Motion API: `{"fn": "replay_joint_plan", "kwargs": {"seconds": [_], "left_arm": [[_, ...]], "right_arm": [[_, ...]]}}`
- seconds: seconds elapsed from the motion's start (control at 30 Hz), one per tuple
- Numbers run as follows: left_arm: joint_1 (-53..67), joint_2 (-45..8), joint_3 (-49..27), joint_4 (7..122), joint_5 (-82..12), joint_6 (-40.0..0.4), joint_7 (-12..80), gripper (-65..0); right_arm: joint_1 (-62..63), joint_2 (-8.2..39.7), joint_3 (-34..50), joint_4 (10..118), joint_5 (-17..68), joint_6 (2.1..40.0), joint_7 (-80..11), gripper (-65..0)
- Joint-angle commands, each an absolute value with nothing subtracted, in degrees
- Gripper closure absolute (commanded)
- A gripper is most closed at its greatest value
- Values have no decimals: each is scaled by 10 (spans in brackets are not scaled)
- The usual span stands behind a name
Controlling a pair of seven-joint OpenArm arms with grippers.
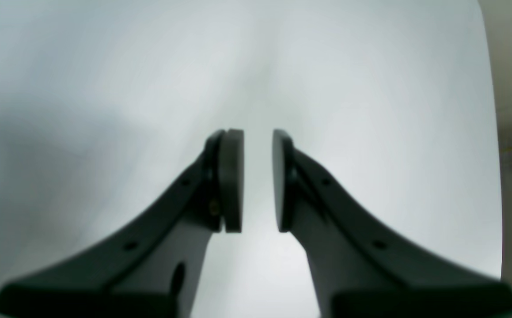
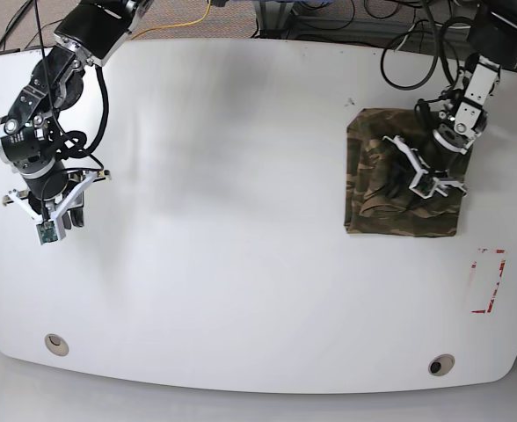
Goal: Layout the t-shirt on the table in an organized manner, then fold the t-shirt properly
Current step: 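Release the bundle at the table corner and lift the left gripper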
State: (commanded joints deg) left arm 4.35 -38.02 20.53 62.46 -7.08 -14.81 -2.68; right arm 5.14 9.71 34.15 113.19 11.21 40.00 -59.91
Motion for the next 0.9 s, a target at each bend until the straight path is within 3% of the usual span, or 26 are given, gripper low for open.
{"fn": "replay_joint_plan", "kwargs": {"seconds": [0.2,0.53,0.9], "left_arm": [[44,-423,145,587,-73,-223,-28,-251],[20,-465,94,523,-73,-301,-53,-251],[-42,-503,92,442,-75,-327,-63,-251]], "right_arm": [[52,96,342,1132,112,400,-599,-116],[51,70,342,1132,111,400,-599,-116],[51,62,342,1132,111,400,-599,-116]]}}
